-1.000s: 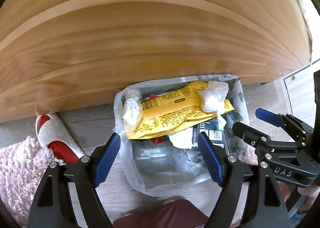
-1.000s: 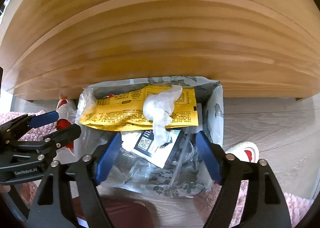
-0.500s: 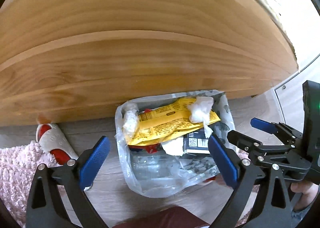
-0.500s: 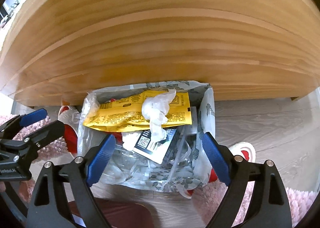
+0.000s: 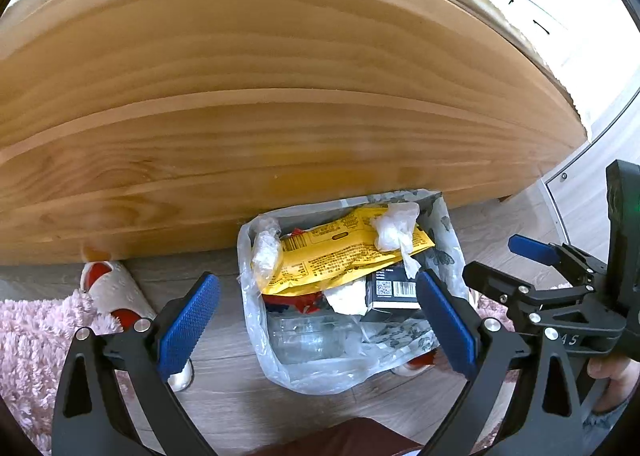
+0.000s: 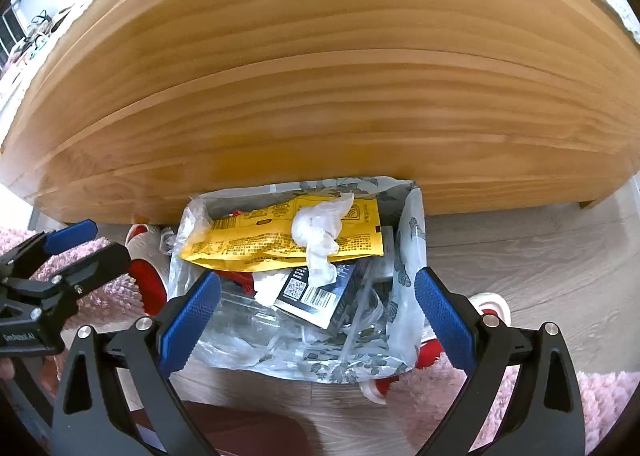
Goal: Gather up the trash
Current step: 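Lift both open tools out of the wastebasket and move over the blanket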
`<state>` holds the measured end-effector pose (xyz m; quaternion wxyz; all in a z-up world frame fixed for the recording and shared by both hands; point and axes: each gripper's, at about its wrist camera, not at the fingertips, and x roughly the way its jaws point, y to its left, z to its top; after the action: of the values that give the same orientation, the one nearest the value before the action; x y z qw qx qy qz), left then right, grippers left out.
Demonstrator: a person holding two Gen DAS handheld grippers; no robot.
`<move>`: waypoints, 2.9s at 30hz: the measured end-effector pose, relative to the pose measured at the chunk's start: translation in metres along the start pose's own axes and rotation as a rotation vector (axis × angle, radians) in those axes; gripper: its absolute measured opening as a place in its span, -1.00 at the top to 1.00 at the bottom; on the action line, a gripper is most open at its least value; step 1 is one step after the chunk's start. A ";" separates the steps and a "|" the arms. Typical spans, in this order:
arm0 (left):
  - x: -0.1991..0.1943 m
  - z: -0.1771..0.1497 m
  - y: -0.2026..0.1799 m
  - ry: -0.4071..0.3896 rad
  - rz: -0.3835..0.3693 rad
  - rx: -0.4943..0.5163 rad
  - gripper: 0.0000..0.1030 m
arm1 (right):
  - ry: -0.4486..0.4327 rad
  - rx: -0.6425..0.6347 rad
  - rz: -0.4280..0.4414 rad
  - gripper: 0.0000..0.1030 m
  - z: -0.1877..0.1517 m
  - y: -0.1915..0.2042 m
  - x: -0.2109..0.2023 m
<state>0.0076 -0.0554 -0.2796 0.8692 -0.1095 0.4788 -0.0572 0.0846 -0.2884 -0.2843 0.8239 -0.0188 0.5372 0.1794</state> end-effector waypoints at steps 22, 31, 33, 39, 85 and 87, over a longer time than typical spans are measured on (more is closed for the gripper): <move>-0.076 0.018 -0.012 -0.147 -0.004 0.028 -0.85 | -0.224 -0.134 -0.077 -0.81 0.004 0.032 -0.055; -0.105 0.031 -0.009 -0.209 -0.058 -0.027 -0.85 | -0.267 -0.095 -0.035 -0.81 0.004 0.030 -0.094; -0.109 0.034 -0.008 -0.224 -0.067 -0.035 -0.85 | -0.258 -0.056 0.008 -0.81 0.011 0.027 -0.110; -0.111 0.042 -0.005 -0.234 -0.059 -0.013 -0.85 | -0.356 -0.052 0.010 -0.81 0.016 0.029 -0.141; -0.129 0.198 0.011 -0.368 -0.161 -0.025 -0.85 | -0.501 -0.288 -0.173 -0.81 0.165 0.048 -0.129; -0.126 0.207 0.011 -0.370 -0.157 -0.025 -0.85 | -0.503 -0.289 -0.179 -0.81 0.177 0.045 -0.126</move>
<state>0.1145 0.0092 -0.0717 0.9338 -0.1659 0.3017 -0.0978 0.1807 -0.2418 -0.0901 0.9325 -0.1380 0.2814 0.1794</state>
